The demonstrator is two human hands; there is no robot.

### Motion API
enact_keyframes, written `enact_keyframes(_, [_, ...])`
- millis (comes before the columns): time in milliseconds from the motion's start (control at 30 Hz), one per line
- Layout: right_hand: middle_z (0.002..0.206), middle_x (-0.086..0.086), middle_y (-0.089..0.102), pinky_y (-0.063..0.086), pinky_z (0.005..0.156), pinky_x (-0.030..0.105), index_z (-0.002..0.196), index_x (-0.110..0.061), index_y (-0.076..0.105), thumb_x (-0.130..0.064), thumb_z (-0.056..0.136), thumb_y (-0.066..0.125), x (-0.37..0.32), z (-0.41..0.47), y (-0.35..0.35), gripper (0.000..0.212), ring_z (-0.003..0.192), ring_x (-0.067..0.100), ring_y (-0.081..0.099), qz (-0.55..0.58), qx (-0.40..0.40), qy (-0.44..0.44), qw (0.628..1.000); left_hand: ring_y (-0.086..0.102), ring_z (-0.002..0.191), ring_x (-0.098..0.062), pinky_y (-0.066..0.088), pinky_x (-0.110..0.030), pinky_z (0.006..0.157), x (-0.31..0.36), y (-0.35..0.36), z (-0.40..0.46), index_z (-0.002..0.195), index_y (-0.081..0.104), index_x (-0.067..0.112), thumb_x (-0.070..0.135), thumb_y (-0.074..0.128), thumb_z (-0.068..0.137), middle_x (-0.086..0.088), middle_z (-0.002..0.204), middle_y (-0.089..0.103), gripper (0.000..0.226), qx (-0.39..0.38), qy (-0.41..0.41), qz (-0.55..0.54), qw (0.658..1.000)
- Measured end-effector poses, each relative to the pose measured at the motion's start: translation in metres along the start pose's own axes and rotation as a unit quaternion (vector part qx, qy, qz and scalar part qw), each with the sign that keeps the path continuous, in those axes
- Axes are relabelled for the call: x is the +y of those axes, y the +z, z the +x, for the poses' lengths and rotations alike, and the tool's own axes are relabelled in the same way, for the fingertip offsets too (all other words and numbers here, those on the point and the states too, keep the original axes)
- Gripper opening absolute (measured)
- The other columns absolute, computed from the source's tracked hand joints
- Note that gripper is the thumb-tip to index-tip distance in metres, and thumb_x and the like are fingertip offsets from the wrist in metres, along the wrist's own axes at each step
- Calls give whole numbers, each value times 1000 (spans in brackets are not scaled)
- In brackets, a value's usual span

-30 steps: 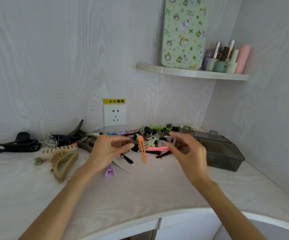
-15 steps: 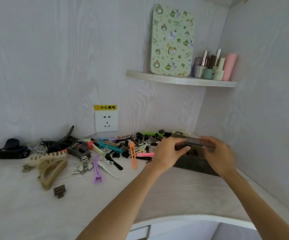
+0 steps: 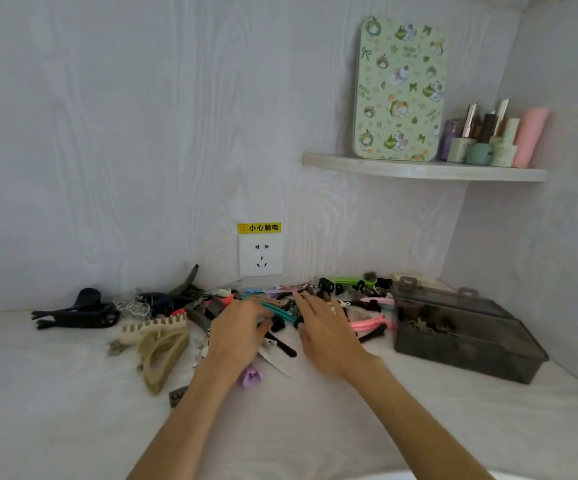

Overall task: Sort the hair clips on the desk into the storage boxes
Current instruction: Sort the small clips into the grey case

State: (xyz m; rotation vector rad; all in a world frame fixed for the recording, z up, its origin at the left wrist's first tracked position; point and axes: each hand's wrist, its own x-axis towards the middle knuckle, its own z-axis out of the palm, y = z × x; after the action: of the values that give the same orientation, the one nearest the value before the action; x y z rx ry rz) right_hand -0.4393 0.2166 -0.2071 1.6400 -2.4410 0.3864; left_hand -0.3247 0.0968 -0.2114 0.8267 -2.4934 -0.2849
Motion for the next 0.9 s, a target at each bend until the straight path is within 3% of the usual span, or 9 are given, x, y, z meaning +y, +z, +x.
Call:
enact_keyframes(67, [155,2,18,4,118,48,149,-19,12,-22,98,32,-1,7,15,55,145,18,11,-50,-31,12,998,54,106,-14,48,-31,78,-4,0,1,105,69,38,42,58,87,12,108,67,22,-9,-14,-3,1000])
enact_keyframes(200, [131,-4,50,23,109,37,133,-24,47,-23,95,41,0,8,25,39,126,19,39,-14,88,1,996,46,113,-16,40,-32,88,-6,0,3,120,58,42,66,52,80,13,120,60,47,-45,13,42,998])
enact_keyframes(333, [114,-2,58,38,90,29,122,-23,59,-26,91,53,5,9,23,32,107,20,47,46,108,11,993,45,113,-15,30,-33,97,-1,4,5,127,51,42,55,52,85,15,128,56,43,-42,56,62,996])
enact_keyframes(500, [111,-1,57,42,83,25,123,-21,59,-39,80,68,15,11,15,48,102,16,52,100,108,97,984,53,102,-13,32,-32,94,-2,5,7,111,62,36,50,59,83,15,109,67,32,-16,38,11,999])
enact_keyframes(633, [107,-5,61,40,77,22,112,-22,67,-36,81,67,14,10,11,34,99,13,53,89,95,54,990,57,104,-10,30,-31,97,-3,7,7,114,59,34,46,58,86,15,109,67,31,5,33,-8,999])
enact_keyframes(800, [120,-3,61,45,88,27,116,-20,65,-13,87,56,8,7,13,31,110,16,56,101,91,-12,991,60,103,-7,35,-31,100,-3,4,9,113,60,35,39,60,87,14,105,69,27,49,19,-65,996])
enact_keyframes(900, [122,-5,63,46,90,28,117,-21,64,-10,87,55,5,9,16,34,111,15,57,106,101,-20,989,63,100,-7,45,-35,97,-3,1,9,113,61,34,38,62,86,12,102,70,27,70,3,-91,993])
